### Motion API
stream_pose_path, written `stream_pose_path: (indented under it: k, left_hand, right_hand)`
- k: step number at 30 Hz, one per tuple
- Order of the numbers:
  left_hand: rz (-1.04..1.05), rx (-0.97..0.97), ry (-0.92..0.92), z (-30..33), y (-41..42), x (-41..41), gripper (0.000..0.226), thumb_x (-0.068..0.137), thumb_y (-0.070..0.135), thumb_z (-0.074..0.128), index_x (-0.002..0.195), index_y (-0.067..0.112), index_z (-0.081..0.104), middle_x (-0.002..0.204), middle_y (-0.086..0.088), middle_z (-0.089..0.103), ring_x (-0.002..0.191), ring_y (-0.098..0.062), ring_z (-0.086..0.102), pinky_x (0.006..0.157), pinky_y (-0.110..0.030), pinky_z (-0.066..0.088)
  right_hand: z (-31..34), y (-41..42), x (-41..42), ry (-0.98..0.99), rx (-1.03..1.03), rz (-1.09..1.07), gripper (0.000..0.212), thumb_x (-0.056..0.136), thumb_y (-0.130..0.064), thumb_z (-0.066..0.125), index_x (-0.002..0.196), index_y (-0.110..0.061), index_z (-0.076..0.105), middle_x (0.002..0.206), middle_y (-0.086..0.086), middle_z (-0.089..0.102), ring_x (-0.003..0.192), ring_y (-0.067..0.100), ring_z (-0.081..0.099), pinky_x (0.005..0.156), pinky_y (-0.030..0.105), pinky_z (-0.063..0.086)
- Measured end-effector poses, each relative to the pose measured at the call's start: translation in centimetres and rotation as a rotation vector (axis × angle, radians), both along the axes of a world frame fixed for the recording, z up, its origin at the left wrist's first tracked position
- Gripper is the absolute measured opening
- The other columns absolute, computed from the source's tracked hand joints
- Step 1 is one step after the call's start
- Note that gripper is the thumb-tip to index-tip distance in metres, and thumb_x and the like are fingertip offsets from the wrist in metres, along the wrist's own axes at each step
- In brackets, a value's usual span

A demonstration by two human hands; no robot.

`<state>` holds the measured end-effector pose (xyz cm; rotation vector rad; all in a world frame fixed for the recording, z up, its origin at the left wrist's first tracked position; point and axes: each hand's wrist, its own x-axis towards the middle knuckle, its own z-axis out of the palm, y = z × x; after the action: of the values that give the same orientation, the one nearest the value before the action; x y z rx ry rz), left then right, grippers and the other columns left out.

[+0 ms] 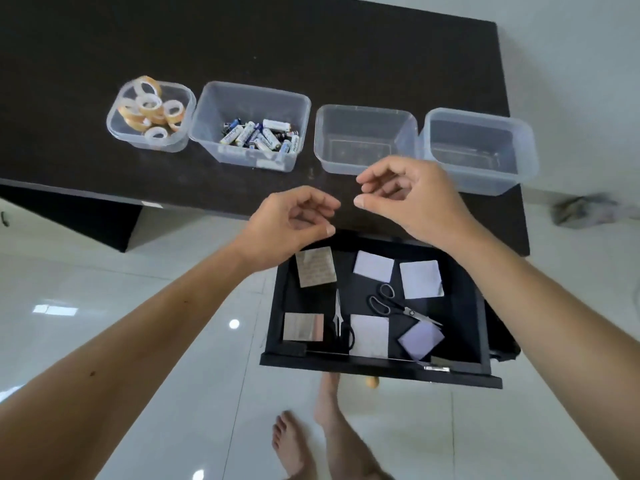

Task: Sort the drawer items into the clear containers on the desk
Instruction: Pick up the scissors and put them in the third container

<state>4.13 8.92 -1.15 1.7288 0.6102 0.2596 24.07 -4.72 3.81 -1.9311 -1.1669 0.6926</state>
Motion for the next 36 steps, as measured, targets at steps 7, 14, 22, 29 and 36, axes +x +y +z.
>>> stream_pose_path:
  k: [7,14,22,29,36]
  left_hand:
    - [-0.196,0.009,0.175,-6.3,-5.2,0.9,0.042,0.084,0.011,0.088,0.12,0.025,0.072,0.112,0.005,0.072,0.102,-0.012,0.072,0.094,-0.032,0.062]
    - [-0.353,0.147,0.32,-11.4,-7.4,0.5,0.047,0.083,0.018,0.089,0.125,0.031,0.07,0.117,0.02,0.066,0.108,0.001,0.063,0.096,-0.028,0.058]
    - [-0.52,0.331,0.372,-15.4,-8.1,0.5,0.057,0.08,0.026,0.091,0.133,0.03,0.068,0.133,0.02,0.056,0.127,-0.004,0.049,0.111,-0.028,0.042]
    - [-0.59,0.472,0.345,-16.6,-8.2,0.7,0.047,0.082,0.03,0.089,0.127,0.026,0.074,0.121,0.015,0.057,0.119,-0.003,0.036,0.11,-0.026,0.034]
    - [-0.621,0.533,0.358,-16.4,-8.2,0.5,0.045,0.085,0.036,0.085,0.126,0.027,0.07,0.112,0.011,0.059,0.117,-0.011,0.043,0.104,-0.031,0.041]
  right_hand:
    - [-6.9,-8.9,1.2,0.064,-0.137,-0.042,0.026,0.08,-0.022,0.093,0.102,-0.024,0.08,0.094,-0.006,0.079,0.08,0.006,0.073,0.076,0.018,0.056]
    - [-13.3,-13.9,1.5,0.047,-0.312,-0.065,0.031,0.078,-0.021,0.095,0.105,-0.026,0.081,0.097,-0.008,0.077,0.085,0.011,0.073,0.082,0.031,0.063]
    - [-18.3,-16.1,0.6,-0.058,-0.408,-0.004,0.034,0.076,-0.018,0.096,0.106,-0.022,0.08,0.098,-0.004,0.069,0.081,0.014,0.069,0.083,0.034,0.061]
    - [-19.3,-16.2,0.8,-0.16,-0.425,-0.055,0.039,0.081,-0.012,0.091,0.117,-0.017,0.077,0.104,-0.002,0.065,0.073,0.011,0.064,0.083,0.029,0.055]
    - [-19.5,-16.2,0.9,-0.155,-0.491,-0.085,0.031,0.085,-0.014,0.088,0.115,-0.014,0.078,0.095,-0.002,0.071,0.078,0.009,0.06,0.084,0.027,0.053]
